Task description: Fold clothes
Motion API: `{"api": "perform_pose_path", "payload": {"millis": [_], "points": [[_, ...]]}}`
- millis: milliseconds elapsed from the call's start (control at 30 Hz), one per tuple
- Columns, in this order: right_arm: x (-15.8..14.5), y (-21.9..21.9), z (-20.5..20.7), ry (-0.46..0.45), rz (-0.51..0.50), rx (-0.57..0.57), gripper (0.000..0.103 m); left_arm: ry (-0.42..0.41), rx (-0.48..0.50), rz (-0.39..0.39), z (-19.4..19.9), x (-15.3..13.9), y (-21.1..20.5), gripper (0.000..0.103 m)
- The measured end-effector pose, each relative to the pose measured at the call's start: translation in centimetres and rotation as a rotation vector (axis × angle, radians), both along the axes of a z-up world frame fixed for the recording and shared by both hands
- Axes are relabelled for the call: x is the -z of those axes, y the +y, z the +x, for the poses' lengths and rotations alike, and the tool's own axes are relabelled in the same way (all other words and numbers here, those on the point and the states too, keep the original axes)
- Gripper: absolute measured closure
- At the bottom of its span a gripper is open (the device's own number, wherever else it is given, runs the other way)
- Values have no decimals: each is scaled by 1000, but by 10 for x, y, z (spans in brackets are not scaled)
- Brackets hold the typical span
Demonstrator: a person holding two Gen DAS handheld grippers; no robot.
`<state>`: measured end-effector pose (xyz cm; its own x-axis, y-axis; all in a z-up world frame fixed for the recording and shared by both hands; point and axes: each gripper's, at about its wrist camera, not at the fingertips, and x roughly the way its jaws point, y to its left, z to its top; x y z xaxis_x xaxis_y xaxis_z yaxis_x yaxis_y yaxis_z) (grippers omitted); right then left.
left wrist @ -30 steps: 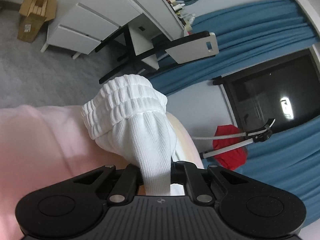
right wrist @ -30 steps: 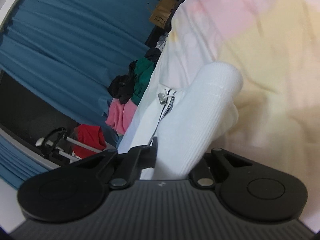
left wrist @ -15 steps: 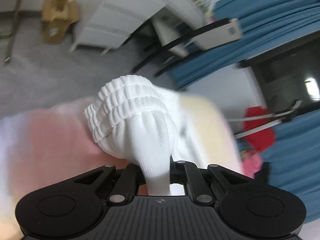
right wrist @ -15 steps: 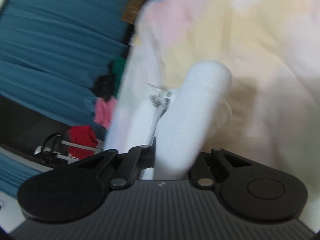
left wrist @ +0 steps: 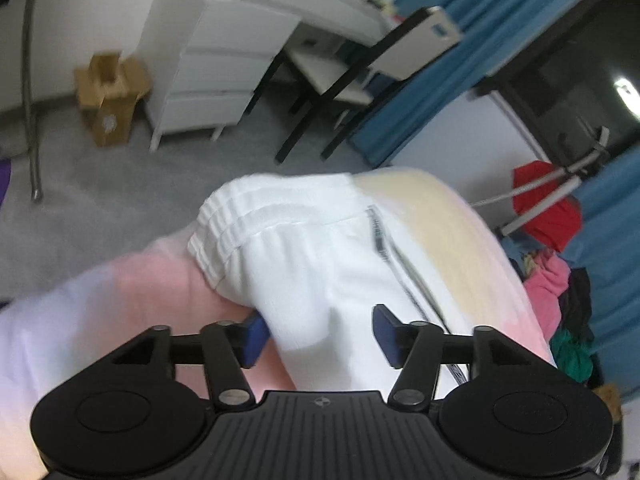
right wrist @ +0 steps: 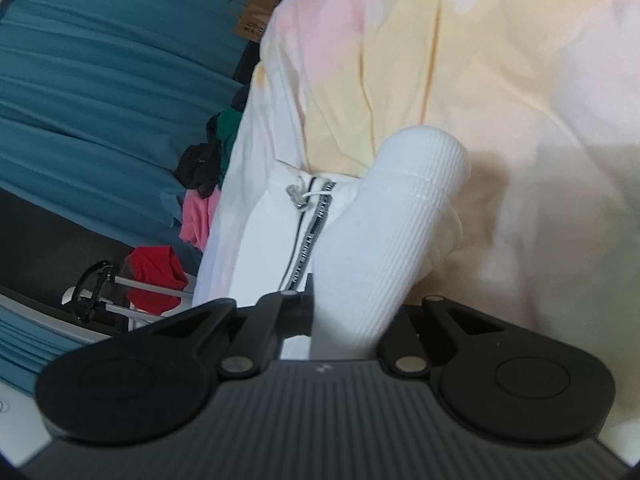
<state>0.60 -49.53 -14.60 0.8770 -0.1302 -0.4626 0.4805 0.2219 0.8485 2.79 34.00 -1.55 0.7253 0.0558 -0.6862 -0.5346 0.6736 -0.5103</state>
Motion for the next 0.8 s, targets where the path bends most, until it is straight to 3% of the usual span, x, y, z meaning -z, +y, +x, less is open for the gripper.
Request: {"api": "perform_pose_path", "payload": {"millis": [133, 267, 467, 567, 700, 800], "points": [[-6, 3, 3, 0, -33, 4, 91, 31, 31, 210, -2, -20, -36, 31], [-10, 4, 4, 8, -58, 3, 91, 21, 129, 331, 14, -32, -72, 25], [-8, 3, -3, 14, -54, 13, 91, -42, 352, 450, 31, -41, -149, 22], [-10, 5, 1, 16, -70, 15, 91, -76, 456, 466, 38, -36, -193, 17], [-12, 7, -2, 17, -82, 20, 91, -106, 511, 475, 48, -11, -250, 16], [-13, 9, -7, 20, -96, 19, 91, -105, 589, 567, 52, 20, -295, 16]]}}
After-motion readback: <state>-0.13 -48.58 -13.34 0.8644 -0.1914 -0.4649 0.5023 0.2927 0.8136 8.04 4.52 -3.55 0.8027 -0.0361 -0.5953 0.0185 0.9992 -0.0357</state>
